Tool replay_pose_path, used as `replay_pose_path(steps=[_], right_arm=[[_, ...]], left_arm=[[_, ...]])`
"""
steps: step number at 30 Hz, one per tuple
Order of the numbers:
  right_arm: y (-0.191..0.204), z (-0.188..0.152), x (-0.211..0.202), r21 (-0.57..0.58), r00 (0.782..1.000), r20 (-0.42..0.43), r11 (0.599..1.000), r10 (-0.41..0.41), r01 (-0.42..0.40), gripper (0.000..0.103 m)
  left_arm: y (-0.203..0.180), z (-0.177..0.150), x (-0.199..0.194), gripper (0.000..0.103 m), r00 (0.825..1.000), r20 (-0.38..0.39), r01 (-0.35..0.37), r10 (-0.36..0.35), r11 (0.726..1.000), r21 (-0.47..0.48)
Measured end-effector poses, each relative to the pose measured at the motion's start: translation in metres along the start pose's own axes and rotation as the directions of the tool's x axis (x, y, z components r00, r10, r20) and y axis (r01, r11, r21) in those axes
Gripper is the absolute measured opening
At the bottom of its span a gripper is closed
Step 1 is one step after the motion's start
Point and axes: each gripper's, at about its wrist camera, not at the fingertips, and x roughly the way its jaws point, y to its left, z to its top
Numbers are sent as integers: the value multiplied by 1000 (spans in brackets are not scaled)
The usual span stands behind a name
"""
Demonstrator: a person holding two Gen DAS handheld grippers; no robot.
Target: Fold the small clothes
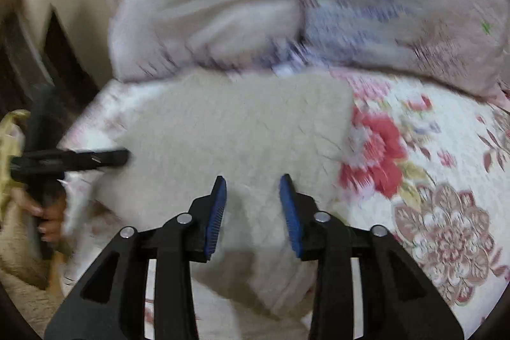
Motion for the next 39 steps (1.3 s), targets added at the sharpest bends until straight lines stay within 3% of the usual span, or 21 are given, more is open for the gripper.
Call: replay_pose_path(steps=[6,8,11,17,23,25,29,33,39], right_arm=[[3,-1,-7,45,998,53,999,-18,16,37],[2,-5,-19,64,995,98,998,-22,16,62],[3,-12,-41,79,979,177,993,-102,90,82],[2,-31,-60,116,947,223,971,-232,210,100],[10,-59,-58,161,938,200,954,-283,253,101],[11,-65,-52,178,963,153,964,-224,196,101],[20,-74,-39,187,979,85,968,-183,165,101],[38,-80,-27,124,964,51,959,-262,255,101],[45,-82,-19,109,951,24,946,-308,304,101]], left_arm=[[-11,1,1,67,996,43,-80,78,995,65],[-16,-4,-8,67,992,84,-99,91,990,97],[-21,-16,-24,79,980,148,-151,130,979,140],[-22,-41,-44,98,956,210,-238,206,961,143],[-26,-64,-49,102,927,210,-342,310,929,142],[-33,-71,-45,102,915,199,-385,352,909,161],[-43,-82,-36,102,911,164,-407,379,894,190],[-49,-85,-25,102,905,124,-425,408,882,204],[-58,-88,-14,102,871,121,-492,477,837,239]])
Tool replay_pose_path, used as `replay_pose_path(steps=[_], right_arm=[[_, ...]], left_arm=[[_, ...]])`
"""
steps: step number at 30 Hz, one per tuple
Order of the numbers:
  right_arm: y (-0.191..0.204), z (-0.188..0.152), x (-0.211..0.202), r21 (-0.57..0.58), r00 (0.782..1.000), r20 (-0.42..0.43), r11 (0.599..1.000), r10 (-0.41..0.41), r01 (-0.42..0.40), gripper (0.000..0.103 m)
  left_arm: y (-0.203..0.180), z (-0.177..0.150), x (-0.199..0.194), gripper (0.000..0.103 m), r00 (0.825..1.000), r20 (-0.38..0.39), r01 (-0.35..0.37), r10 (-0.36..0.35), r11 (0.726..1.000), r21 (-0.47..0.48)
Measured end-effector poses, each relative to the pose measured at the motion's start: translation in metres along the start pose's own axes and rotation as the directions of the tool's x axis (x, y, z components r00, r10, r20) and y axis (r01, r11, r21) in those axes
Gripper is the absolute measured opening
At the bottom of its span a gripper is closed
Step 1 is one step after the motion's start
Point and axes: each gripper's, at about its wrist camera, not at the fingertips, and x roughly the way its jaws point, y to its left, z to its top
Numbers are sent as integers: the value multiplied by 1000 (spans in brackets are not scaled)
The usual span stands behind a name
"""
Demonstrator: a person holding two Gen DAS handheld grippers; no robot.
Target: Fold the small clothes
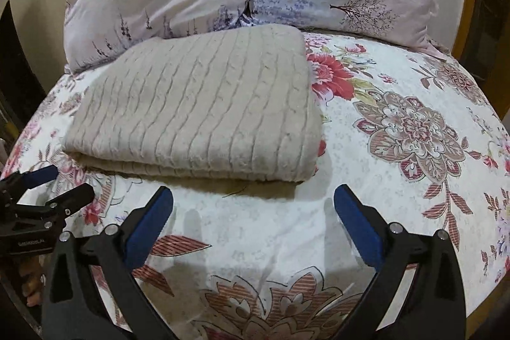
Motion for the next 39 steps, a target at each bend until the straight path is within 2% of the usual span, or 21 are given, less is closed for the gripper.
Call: replay_pose_path(steps=[4,11,17,39], right_arm=[[-3,0,5,20,1000,-25,1000,-3,3,101],[-3,-1,9,19,999,-40,1000,-20,21,101],[4,-4,11,-13,996,-54,998,-69,68,101],[4,-4,10,2,994,-62,996,-88,88,101]], left_arm=[[-4,1,2,102,1000,-10,-29,29,999,18],[-3,4,4,102,999,-23,-34,35,999,11],[-3,4,5,102,999,-29,-36,36,999,4],[-1,7,8,102,998,-40,-45,45,999,-6]])
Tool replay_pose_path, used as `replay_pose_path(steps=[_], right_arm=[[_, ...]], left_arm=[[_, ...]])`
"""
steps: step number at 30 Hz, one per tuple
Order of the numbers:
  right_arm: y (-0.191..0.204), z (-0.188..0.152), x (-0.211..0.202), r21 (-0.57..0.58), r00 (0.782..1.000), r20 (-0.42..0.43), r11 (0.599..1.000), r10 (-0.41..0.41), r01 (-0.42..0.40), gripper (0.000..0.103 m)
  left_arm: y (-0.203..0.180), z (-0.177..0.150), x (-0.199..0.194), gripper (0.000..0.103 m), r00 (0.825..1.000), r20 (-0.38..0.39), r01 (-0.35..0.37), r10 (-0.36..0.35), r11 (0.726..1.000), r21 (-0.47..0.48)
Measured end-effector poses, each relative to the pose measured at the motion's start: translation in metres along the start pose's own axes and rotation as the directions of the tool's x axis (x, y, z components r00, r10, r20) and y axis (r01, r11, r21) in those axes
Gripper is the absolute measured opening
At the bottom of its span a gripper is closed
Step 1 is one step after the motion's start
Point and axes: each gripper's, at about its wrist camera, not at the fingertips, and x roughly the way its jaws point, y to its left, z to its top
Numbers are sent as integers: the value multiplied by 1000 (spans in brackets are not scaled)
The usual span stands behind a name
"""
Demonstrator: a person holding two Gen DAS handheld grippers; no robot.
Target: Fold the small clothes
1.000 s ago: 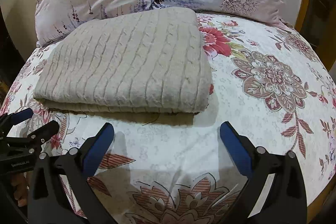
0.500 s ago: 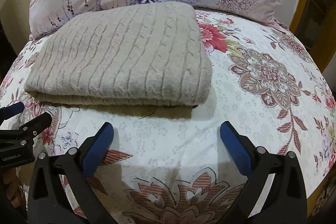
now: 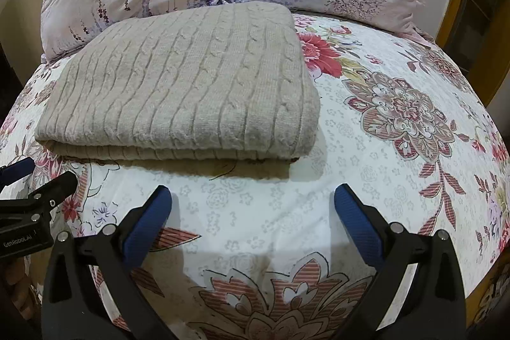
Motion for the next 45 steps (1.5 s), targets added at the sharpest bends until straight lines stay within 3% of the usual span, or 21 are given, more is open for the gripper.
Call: replay_pose_path(steps=[45], right_arm=[[-1,0,0,-3,1000,3,1000,2,-2,101]], left_arm=[[2,0,0,102,1000,1,5,-5,1000,6]])
